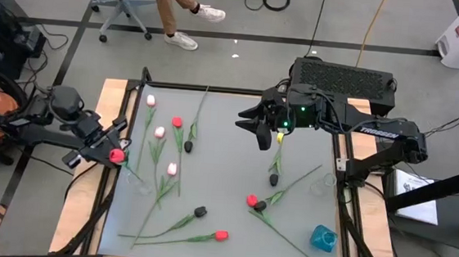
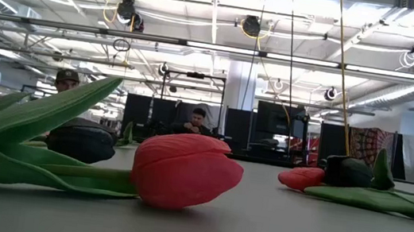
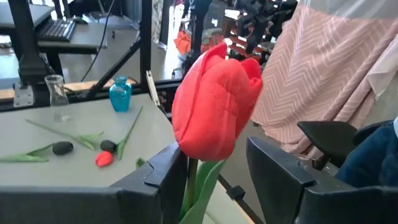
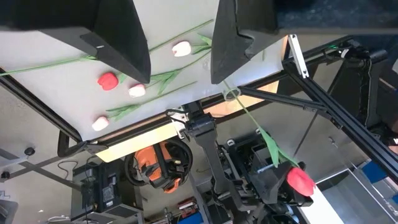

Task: Sort flowers into vase by color
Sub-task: Put the top right red tulip into the left transparent vase

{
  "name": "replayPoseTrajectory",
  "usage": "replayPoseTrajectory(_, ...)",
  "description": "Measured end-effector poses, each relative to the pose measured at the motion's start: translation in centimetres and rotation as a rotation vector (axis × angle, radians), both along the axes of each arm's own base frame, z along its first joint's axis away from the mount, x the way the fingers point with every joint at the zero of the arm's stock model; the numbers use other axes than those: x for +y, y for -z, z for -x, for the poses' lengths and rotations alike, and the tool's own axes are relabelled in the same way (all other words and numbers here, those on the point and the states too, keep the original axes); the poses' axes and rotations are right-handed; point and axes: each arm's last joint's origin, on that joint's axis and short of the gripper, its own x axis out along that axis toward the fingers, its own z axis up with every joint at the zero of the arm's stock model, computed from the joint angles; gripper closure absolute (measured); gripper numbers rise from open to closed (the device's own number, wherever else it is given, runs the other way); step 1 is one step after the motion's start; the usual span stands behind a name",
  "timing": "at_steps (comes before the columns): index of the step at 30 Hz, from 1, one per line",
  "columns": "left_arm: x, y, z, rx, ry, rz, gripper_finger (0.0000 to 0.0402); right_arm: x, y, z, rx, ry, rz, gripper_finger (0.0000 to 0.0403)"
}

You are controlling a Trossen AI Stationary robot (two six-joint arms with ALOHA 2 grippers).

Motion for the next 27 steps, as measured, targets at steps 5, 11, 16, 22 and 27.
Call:
replayPoseTrajectory(5,0.0,0.2,0.3,0.037,0.000,0.000,0.0232,0.0,0.0,0.0,0.000,0.000,0.000,0.0243)
replayPoseTrajectory(11,0.0,0.9,0.6,0.107,0.000,-0.001,0.0232,0.0,0.0,0.0,0.000,0.001,0.000,0.0243)
replayPoseTrajectory(16,0.0,1.2,0.7,0.151,0.000,-0.002,0.0232,0.0,0.0,0.0,0.000,0.001,0.000,0.0243)
replayPoseTrajectory(22,0.0,1.8,1.0,0.216,-0.007,-0.004,0.0232,0.0,0.0,0.0,0.000,0.000,0.000,0.0243)
replayPoseTrajectory(27,0.1,2.3,1.2,0.276,-0.020,-0.010,0.0232,0.0,0.0,0.0,0.000,0.000,0.000,0.0243)
